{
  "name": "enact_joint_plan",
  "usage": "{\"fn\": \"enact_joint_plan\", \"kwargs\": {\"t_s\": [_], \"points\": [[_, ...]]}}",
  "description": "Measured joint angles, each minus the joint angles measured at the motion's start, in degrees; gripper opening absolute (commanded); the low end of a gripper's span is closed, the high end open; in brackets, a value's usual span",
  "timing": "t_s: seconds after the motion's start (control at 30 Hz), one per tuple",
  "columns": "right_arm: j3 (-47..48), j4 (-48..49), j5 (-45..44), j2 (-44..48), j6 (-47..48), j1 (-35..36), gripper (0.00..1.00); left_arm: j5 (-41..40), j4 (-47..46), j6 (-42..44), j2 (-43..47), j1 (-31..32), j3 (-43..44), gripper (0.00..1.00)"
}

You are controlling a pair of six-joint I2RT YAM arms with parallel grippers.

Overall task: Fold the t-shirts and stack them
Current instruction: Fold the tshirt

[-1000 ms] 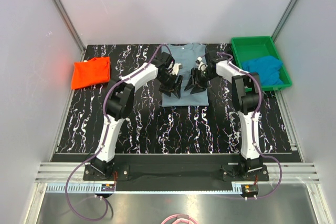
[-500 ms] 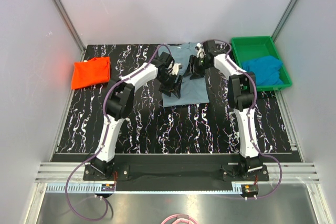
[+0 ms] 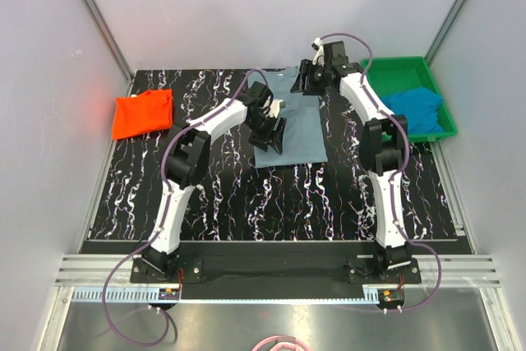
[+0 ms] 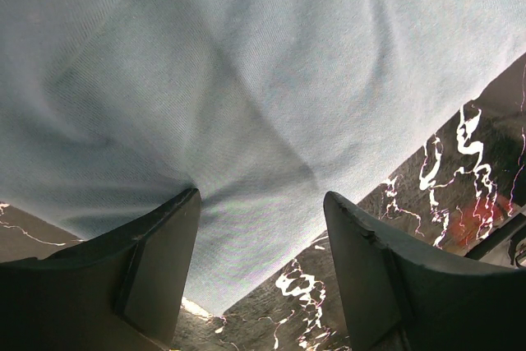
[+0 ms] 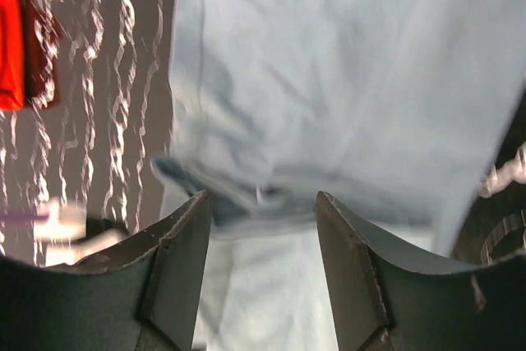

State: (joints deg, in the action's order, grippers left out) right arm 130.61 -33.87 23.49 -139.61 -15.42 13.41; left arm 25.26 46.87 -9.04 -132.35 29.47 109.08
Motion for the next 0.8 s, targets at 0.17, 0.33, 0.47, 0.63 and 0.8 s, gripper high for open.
{"fn": "enact_joint_plan", "kwargs": {"t_s": [0.17, 0.33, 0.47, 0.63, 0.8], "points": [[-12.02, -1.92, -0.85, 9.29, 1.03, -0.98, 0.60, -1.79, 1.33, 1.16, 0.35, 0.22, 0.74, 0.99], [-25.88, -3.61, 0.13, 19.91, 1.33, -5.40, 0.57, -4.13, 3.26, 1.27, 3.54, 0.13, 1.05, 0.99], [-36.00, -4.28, 1.60, 25.53, 1.53, -9.49, 0.56, -3.96, 2.84, 1.07, 8.48, -1.14, -1.46, 0.99], [-46.90, -3.89, 6.23, 27.58, 0.94, -9.29, 0.54, -3.58, 2.86, 0.00, 12.13, -2.99, -7.80, 0.91], [-52.17, -4.11, 10.14, 27.56, 0.22, -8.57, 0.53, -3.10, 3.54, -1.55, 10.82, -4.22, -11.91, 0.83]]}}
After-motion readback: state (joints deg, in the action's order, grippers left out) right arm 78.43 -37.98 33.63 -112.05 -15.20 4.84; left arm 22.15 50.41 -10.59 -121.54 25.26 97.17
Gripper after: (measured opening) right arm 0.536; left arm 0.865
